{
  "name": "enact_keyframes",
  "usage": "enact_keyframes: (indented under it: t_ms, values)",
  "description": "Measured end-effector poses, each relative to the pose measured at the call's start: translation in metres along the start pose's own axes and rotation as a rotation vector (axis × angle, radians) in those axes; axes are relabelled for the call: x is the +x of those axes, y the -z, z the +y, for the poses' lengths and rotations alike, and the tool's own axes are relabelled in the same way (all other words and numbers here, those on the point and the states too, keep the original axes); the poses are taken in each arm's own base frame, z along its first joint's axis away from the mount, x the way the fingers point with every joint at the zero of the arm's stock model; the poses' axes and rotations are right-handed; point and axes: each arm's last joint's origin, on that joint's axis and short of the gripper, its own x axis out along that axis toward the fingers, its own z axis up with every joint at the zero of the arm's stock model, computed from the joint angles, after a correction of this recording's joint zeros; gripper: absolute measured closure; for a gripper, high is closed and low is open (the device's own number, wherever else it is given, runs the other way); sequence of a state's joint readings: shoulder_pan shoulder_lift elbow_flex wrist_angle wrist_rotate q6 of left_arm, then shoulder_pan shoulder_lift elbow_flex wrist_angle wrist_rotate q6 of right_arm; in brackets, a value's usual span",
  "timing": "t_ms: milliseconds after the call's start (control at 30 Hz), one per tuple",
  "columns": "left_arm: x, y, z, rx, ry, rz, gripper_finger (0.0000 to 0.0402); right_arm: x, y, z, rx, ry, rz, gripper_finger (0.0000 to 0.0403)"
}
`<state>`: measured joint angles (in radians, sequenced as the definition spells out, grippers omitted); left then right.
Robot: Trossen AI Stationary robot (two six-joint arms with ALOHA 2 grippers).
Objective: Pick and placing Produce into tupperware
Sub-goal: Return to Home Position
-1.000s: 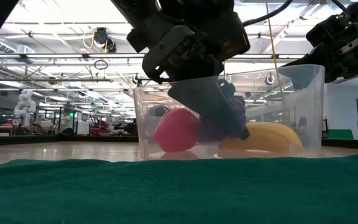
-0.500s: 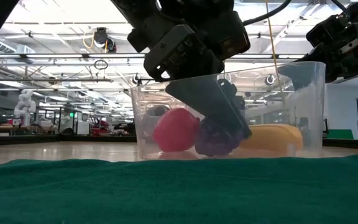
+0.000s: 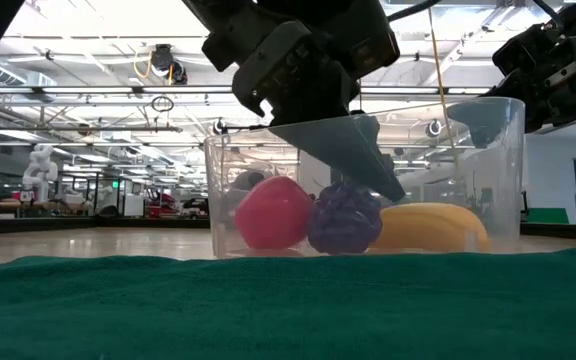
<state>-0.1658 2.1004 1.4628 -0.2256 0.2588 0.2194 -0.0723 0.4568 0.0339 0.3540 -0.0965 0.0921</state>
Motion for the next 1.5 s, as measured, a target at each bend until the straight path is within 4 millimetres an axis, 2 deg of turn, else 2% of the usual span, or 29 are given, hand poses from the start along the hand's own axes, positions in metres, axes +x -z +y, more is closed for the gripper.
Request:
enact_keyframes:
  t_ms: [167, 467, 667, 800, 1267, 1333, 1500]
  values:
    - [0.000, 0.001, 0.001, 0.016, -0.029, 0.018, 0.0091, 0.000, 0.000, 0.000, 0.000, 0.000, 0.000, 0.0403]
    - [-0.025, -0.014, -0.001, 0.081, -0.094, -0.015, 0.0092, 0.000, 0.000, 0.000, 0.000, 0.000, 0.004, 0.0403]
    - [-0.033, -0.019, -0.002, 0.092, -0.098, -0.038, 0.0102, 0.001, 0.001, 0.000, 0.001, 0.001, 0.011, 0.0403]
    - [-0.033, -0.018, -0.002, 0.093, -0.098, -0.032, 0.0150, 0.002, 0.001, 0.000, 0.001, 0.001, 0.010, 0.0403]
    - [-0.033, -0.018, -0.001, 0.115, -0.148, -0.013, 0.0386, 0.002, 0.001, 0.000, 0.001, 0.001, 0.006, 0.0403]
    - [-0.033, -0.017, -0.001, 0.122, -0.155, -0.008, 0.0395, 0.002, 0.001, 0.000, 0.001, 0.001, 0.006, 0.0403]
    - [-0.034, -0.013, 0.002, 0.121, -0.268, 0.063, 0.0389, 0.002, 0.001, 0.000, 0.001, 0.000, 0.006, 0.0403]
